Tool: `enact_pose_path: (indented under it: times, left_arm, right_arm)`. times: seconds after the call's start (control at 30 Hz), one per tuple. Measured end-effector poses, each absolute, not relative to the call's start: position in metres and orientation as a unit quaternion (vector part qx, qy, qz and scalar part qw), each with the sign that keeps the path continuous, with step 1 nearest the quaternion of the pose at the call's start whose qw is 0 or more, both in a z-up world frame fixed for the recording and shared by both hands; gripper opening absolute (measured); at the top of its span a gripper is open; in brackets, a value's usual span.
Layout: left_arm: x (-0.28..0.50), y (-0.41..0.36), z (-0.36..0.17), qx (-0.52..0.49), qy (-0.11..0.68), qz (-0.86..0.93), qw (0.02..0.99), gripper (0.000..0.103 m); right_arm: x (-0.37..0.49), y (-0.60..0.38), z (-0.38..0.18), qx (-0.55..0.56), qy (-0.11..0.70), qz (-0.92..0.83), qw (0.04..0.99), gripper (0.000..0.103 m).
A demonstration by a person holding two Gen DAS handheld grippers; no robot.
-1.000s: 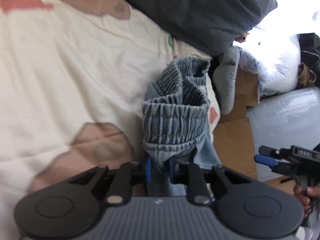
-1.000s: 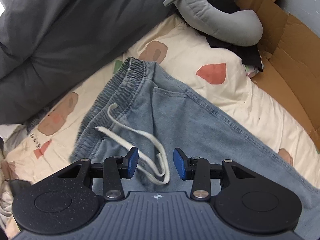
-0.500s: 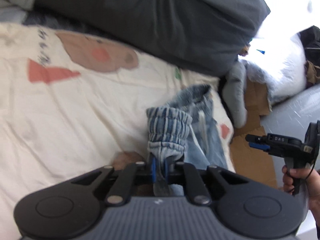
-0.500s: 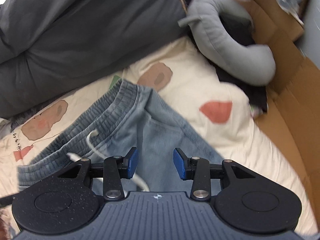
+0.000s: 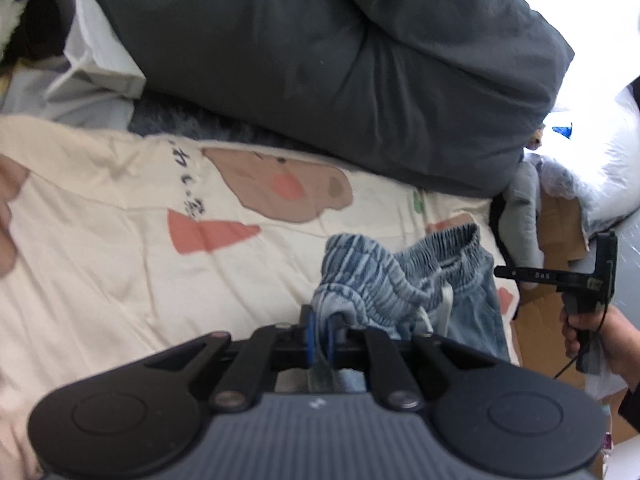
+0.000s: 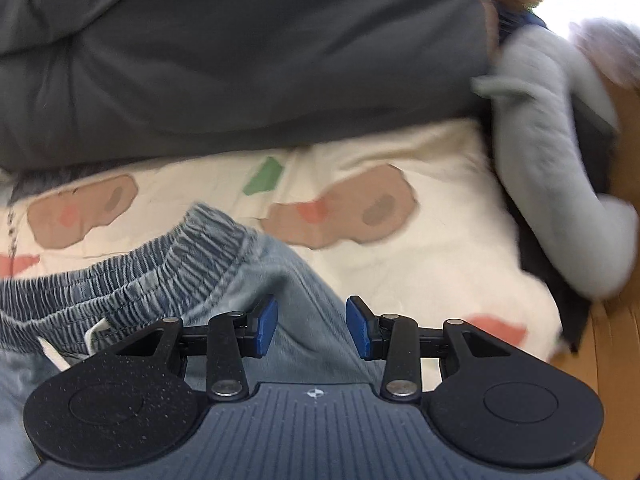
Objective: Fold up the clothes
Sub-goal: 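Grasp the elastic waistband again with the left gripper, then grasp the waistband with the right gripper while the left gripper holds it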
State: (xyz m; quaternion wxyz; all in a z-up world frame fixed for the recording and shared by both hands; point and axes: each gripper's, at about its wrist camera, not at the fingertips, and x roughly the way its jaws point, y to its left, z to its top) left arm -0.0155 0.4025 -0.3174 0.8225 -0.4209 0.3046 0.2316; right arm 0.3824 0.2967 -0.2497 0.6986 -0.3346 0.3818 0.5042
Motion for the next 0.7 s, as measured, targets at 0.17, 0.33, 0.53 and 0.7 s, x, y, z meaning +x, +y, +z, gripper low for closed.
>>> enact_pose_path:
  times: [0.17, 0.33, 0.53, 0.7]
  left_arm:
    - [-0.013, 0.415, -0.323, -0.391, 0.333, 0.255, 0.819, 0.006]
    - [-0.005, 0.417, -0.361, -0.389, 0.381, 0.264, 0.796, 0.007]
    - [-0.004, 0.419, -0.381, -0.392, 0.393, 0.252, 0.793, 0.018]
    - [-0.006, 0.420, -0.387, -0.402, 0.390, 0.242, 0.792, 0.024]
  right_arm:
    - [0.373, 0.329, -0.265, -0.389, 0.377, 0.533, 0.650, 0.045]
    - [0.364, 0.354, -0.288, -0.436, 0.377, 0.546, 0.608, 0.044]
    - [0.356, 0.365, -0.312, -0.472, 0.369, 0.550, 0.582, 0.045]
    - [0.356, 0.371, -0.323, -0.477, 0.369, 0.558, 0.571, 0.045]
